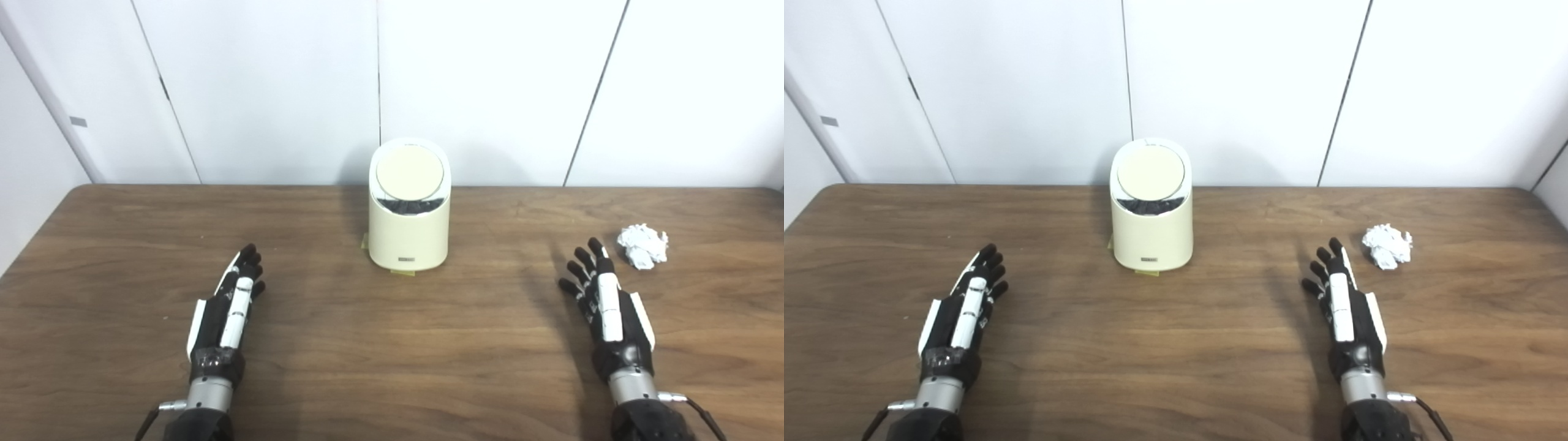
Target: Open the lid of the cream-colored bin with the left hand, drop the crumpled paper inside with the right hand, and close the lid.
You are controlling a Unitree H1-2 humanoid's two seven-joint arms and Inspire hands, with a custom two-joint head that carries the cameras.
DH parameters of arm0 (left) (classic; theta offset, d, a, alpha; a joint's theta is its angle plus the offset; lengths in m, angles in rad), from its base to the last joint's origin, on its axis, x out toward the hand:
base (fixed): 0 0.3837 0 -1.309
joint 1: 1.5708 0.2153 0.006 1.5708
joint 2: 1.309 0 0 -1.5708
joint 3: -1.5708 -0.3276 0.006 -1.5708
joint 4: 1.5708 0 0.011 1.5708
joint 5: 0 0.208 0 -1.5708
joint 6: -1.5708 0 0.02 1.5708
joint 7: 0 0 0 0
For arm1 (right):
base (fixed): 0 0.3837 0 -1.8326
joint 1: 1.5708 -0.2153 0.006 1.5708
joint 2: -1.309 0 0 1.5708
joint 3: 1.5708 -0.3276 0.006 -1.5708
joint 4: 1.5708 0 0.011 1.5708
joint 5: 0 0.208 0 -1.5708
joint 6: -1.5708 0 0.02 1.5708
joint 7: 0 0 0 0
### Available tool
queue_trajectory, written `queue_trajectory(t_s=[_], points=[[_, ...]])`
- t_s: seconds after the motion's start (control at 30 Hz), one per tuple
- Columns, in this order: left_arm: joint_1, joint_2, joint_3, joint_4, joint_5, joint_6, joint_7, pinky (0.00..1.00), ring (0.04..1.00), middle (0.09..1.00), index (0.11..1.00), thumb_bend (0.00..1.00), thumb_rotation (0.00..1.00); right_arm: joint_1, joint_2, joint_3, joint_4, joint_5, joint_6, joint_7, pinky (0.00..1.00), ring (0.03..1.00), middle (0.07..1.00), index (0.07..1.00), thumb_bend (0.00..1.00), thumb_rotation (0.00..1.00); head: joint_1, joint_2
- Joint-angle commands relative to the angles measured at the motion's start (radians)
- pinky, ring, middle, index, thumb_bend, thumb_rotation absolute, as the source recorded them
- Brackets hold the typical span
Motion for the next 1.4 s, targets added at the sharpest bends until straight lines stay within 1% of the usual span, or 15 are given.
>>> queue_trajectory(t_s=[0.0,0.17,0.37,0.53,0.7,0.77,0.8,0.83,0.87,0.97,1.07,1.1,1.2,1.27,1.37], points=[[-0.013,0.002,0.003,-0.041,-0.012,-0.004,-0.001,0.98,0.95,0.945,0.975,0.41,0.78,-0.009,-0.004,0.005,-0.011,-0.005,0.004,0.009,0.95,0.936,0.956,0.985,0.61,1.0,0.001,0.003],[-0.013,0.002,0.003,-0.039,-0.012,-0.002,0.003,0.97,0.945,0.94,0.968,0.42,0.76,-0.009,-0.003,0.006,-0.006,-0.004,-0.007,0.008,0.94,0.93,0.951,0.981,0.62,0.99,0.001,0.006],[-0.012,0.006,-0.001,-0.04,-0.007,0.002,0.0,0.96,0.94,0.932,0.959,0.43,0.76,-0.008,-0.003,0.009,-0.014,-0.012,0.003,0.004,0.94,0.929,0.947,0.977,0.61,0.99,-0.001,0.008],[-0.013,0.013,-0.004,-0.025,0.008,-0.011,-0.001,0.96,0.944,0.937,0.959,0.43,0.76,-0.01,0.003,0.015,-0.01,-0.018,0.006,0.001,0.93,0.928,0.948,0.977,0.61,1.0,-0.008,-0.01],[-0.008,0.03,-0.025,-0.014,0.033,-0.019,-0.017,0.99,0.959,0.945,0.976,0.44,0.63,-0.005,0.001,0.026,-0.008,-0.021,0.005,0.007,0.96,0.936,0.955,0.988,0.6,1.0,-0.013,-0.027],[-0.008,0.03,-0.035,-0.021,0.047,-0.012,-0.012,1.0,0.971,0.952,0.985,0.44,0.53,0.0,0.002,0.026,-0.009,-0.018,0.002,0.008,0.97,0.94,0.957,0.987,0.6,1.0,-0.024,-0.036],[-0.011,0.026,-0.04,-0.034,0.068,0.002,0.002,0.99,0.973,0.952,0.987,0.44,0.49,0.004,0.001,0.027,-0.011,-0.02,0.004,0.008,0.98,0.941,0.958,0.987,0.6,0.99,-0.024,-0.041],[-0.015,0.024,-0.047,-0.048,0.098,0.02,0.016,0.97,0.955,0.937,0.975,0.45,0.44,0.007,0.0,0.027,-0.013,-0.02,0.006,0.008,0.97,0.94,0.957,0.986,0.6,0.99,-0.023,-0.043],[-0.017,0.023,-0.052,-0.057,0.118,0.033,0.026,0.96,0.945,0.926,0.969,0.47,0.41,0.008,-0.001,0.027,-0.013,-0.02,0.007,0.008,0.97,0.939,0.955,0.983,0.6,0.99,-0.022,-0.047],[-0.057,0.033,-0.074,-0.082,0.189,0.082,0.039,0.97,0.942,0.921,0.97,0.51,0.37,0.012,-0.002,0.025,-0.003,-0.018,0.001,0.009,0.97,0.935,0.949,0.978,0.58,0.99,-0.015,-0.057],[-0.127,0.047,-0.094,-0.109,0.228,0.155,0.029,0.92,0.909,0.908,0.953,0.61,0.35,0.013,-0.006,0.029,0.009,-0.021,-0.012,0.012,0.98,0.937,0.947,0.982,0.57,1.0,-0.013,-0.077],[-0.152,0.057,-0.106,-0.118,0.241,0.186,0.015,0.91,0.9,0.904,0.949,0.64,0.35,0.014,-0.011,0.034,0.014,-0.034,-0.018,0.012,0.98,0.936,0.947,0.985,0.56,1.0,-0.014,-0.086],[-0.238,0.083,-0.153,-0.145,0.276,0.29,-0.029,0.92,0.914,0.911,0.952,0.64,0.43,0.02,-0.023,0.048,0.018,-0.076,-0.031,0.005,0.94,0.927,0.942,0.991,0.54,1.0,-0.02,-0.095],[-0.289,0.09,-0.179,-0.142,0.297,0.321,-0.039,0.91,0.911,0.915,0.953,0.64,0.45,0.023,-0.022,0.047,0.019,-0.079,-0.028,0.001,0.93,0.923,0.94,0.987,0.53,1.0,-0.021,-0.097],[-0.353,0.094,-0.206,-0.123,0.329,0.338,-0.04,0.87,0.896,0.914,0.954,0.65,0.47,0.028,-0.027,0.053,0.019,-0.097,-0.031,0.002,0.92,0.918,0.943,0.993,0.52,1.0,-0.023,-0.102]])
